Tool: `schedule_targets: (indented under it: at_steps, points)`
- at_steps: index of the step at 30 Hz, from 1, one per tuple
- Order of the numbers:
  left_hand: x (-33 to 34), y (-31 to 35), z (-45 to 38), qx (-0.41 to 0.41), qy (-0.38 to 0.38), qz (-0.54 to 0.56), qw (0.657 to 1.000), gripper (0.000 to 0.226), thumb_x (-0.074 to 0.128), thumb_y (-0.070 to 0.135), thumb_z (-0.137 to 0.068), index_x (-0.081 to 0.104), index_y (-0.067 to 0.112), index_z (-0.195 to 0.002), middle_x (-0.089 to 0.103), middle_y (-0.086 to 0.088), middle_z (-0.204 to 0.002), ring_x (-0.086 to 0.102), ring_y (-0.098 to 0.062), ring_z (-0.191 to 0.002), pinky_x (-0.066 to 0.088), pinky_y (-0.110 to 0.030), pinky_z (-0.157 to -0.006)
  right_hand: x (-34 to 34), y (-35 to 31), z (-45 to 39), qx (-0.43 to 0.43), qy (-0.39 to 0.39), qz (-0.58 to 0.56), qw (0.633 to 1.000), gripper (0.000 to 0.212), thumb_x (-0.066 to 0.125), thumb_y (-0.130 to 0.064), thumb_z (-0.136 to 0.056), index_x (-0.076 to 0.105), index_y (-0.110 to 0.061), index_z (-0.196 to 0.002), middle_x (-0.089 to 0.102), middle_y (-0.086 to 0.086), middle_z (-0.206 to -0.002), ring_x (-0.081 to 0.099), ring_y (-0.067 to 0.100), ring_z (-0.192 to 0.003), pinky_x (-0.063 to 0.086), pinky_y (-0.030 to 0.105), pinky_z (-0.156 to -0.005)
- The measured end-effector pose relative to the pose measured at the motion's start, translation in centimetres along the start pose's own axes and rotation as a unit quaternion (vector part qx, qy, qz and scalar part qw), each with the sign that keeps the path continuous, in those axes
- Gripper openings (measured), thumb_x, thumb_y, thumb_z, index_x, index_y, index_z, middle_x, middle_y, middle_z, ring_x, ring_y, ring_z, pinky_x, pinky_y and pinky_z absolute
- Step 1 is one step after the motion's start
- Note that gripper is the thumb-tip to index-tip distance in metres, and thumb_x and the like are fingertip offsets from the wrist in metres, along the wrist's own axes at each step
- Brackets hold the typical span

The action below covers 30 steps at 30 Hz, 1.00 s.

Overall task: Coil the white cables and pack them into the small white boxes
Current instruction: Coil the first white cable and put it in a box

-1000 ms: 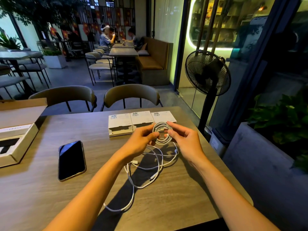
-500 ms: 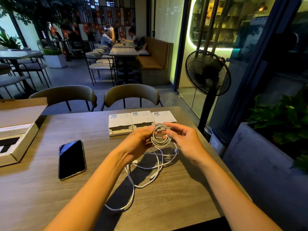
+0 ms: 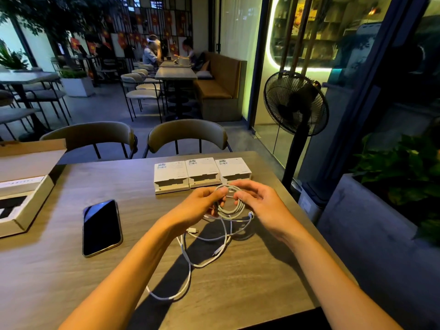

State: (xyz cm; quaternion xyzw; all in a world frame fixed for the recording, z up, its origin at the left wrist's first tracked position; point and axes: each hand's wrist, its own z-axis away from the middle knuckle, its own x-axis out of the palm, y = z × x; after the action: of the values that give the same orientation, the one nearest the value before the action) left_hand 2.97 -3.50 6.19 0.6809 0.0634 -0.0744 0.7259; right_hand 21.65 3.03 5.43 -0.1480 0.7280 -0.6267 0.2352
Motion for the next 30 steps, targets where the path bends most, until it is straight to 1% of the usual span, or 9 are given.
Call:
schedule_targets:
  at_steps: [4, 6, 8, 11, 15, 18, 24, 28, 30]
  points:
    - [2.0, -0.2, -0.1, 0.052, 0.049, 0.02, 0.997, 0.031, 0.042, 0.029, -0.106, 0.065, 0.007, -0.108, 0.067, 0.002, -0.082, 0.059, -0.006, -0.07, 0.044, -0.016, -0.061, 1.8, -0.2, 0.0, 0.093, 0.019, -0.346, 0.934, 0.028, 0.046, -0.01, -0.106, 0.066, -0.01, -0.127, 0.076, 0.009, -0.095, 0.074, 0.019, -0.082, 0.058, 0.032, -0.081]
    - [2.7, -0.2, -0.3, 0.055, 0.064, 0.059, 0.995, 0.032, 0.04, 0.023, -0.107, 0.064, 0.001, -0.109, 0.063, -0.002, -0.08, 0.058, -0.001, -0.064, 0.044, -0.011, -0.057, 2.2, -0.2, -0.1, 0.096, 0.002, -0.394, 0.914, 0.031, 0.043, -0.01, -0.108, 0.062, -0.002, -0.131, 0.065, 0.005, -0.079, 0.06, 0.012, -0.067, 0.051, 0.03, -0.077]
    - [2.7, 0.0, -0.4, 0.044, 0.046, 0.081, 0.995, 0.032, 0.037, 0.021, -0.108, 0.062, 0.001, -0.102, 0.053, -0.005, -0.073, 0.052, 0.001, -0.055, 0.041, -0.009, -0.053, 2.1, -0.5, -0.3, 0.087, -0.015, -0.355, 0.931, 0.034, 0.04, -0.009, -0.108, 0.061, 0.002, -0.132, 0.054, 0.001, -0.072, 0.045, 0.01, -0.064, 0.041, 0.025, -0.071]
    - [1.7, 0.5, -0.2, 0.011, -0.003, 0.068, 0.998, 0.038, 0.038, 0.027, -0.108, 0.069, 0.019, -0.088, 0.048, 0.003, -0.064, 0.04, -0.004, -0.053, 0.032, -0.019, -0.053, 1.8, -1.3, -0.5, 0.082, -0.024, -0.272, 0.958, 0.037, 0.035, -0.007, -0.108, 0.063, 0.004, -0.129, 0.043, -0.001, -0.066, 0.036, 0.009, -0.061, 0.034, 0.021, -0.06]
    - [0.2, 1.1, -0.2, -0.032, -0.047, 0.021, 0.998, 0.03, 0.042, 0.031, -0.106, 0.063, 0.02, -0.087, 0.055, 0.006, -0.067, 0.04, -0.007, -0.057, 0.03, -0.025, -0.058, 1.3, -1.9, 0.0, 0.059, -0.068, -0.082, 0.993, 0.038, 0.033, -0.024, -0.112, 0.066, -0.012, -0.128, 0.045, -0.003, -0.066, 0.044, 0.009, -0.064, 0.042, 0.02, -0.064]
    - [-0.4, 1.6, -0.1, -0.055, -0.077, -0.018, 0.995, 0.024, 0.042, 0.029, -0.106, 0.06, 0.019, -0.093, 0.056, 0.005, -0.07, 0.041, -0.006, -0.055, 0.031, -0.022, -0.057, 0.9, -2.1, 0.6, 0.043, -0.097, 0.027, 0.994, 0.036, 0.034, -0.032, -0.111, 0.065, -0.022, -0.126, 0.053, 0.021, -0.084, 0.053, 0.019, -0.081, 0.048, 0.021, -0.073]
    - [0.2, 1.1, -0.3, -0.053, -0.09, -0.087, 0.991, 0.011, 0.041, 0.026, -0.106, 0.043, 0.015, -0.108, 0.056, -0.001, -0.078, 0.047, 0.003, -0.047, 0.035, -0.013, -0.049, 1.5, -2.2, 0.8, 0.047, -0.09, 0.129, 0.986, 0.023, 0.036, -0.033, -0.11, 0.057, -0.024, -0.114, 0.049, 0.001, -0.079, 0.046, 0.012, -0.067, 0.043, 0.024, -0.064]
    - [-0.7, 1.0, -0.5, 0.024, -0.094, -0.082, 0.992, 0.017, 0.047, 0.022, -0.103, 0.042, 0.013, -0.117, 0.061, -0.006, -0.084, 0.063, -0.004, -0.071, 0.05, -0.022, -0.07, 1.8, -2.2, 0.8, 0.048, -0.053, 0.147, 0.987, 0.022, 0.038, -0.038, -0.109, 0.052, -0.025, -0.097, 0.047, -0.003, -0.076, 0.046, 0.018, -0.072, 0.041, 0.033, -0.069]
    - [-1.2, 1.1, -0.3, 0.05, -0.091, -0.048, 0.993, 0.018, 0.048, 0.015, -0.102, 0.043, 0.01, -0.118, 0.061, -0.007, -0.083, 0.063, -0.007, -0.072, 0.051, -0.022, -0.07, 1.6, -2.1, 0.7, 0.053, -0.039, 0.1, 0.993, 0.023, 0.039, -0.036, -0.109, 0.054, -0.024, -0.099, 0.047, -0.003, -0.077, 0.048, 0.015, -0.071, 0.043, 0.028, -0.066]
